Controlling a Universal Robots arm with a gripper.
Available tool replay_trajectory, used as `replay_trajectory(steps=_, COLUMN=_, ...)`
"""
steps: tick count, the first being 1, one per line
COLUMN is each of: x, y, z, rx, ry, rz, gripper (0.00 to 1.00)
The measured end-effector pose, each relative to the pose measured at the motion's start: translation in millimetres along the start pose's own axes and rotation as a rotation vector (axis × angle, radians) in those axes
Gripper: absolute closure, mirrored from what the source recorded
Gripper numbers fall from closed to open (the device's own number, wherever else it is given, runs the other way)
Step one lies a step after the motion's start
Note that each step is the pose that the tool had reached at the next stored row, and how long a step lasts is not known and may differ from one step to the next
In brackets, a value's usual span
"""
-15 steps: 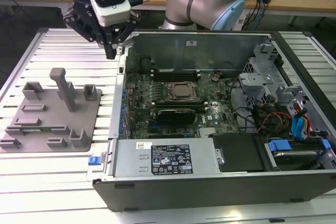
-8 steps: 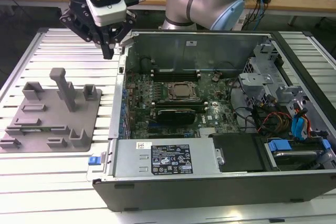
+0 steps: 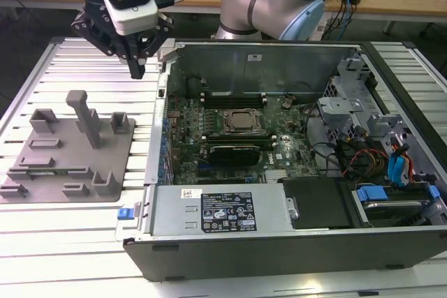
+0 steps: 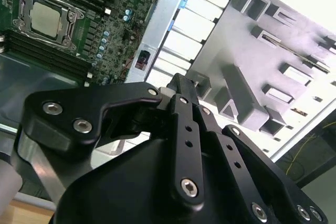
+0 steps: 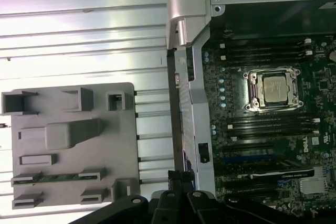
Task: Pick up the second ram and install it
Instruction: 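Reach for the second ram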
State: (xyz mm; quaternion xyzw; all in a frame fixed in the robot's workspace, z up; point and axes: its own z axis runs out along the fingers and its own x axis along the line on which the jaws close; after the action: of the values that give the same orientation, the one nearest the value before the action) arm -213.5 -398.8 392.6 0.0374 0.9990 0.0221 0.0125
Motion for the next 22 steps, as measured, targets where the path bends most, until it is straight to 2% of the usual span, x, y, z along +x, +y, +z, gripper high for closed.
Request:
replay_trajectory(steps=11, x=11.6, y=-0.9, z=-0.3, rx=0.0, ry=0.0001, rz=0.0, gripper=0.92)
replay_trajectory(steps=22, x=31.9, y=-2.4, z=0.4, rx=0.0, ry=0.0, rz=0.0, gripper=0.92)
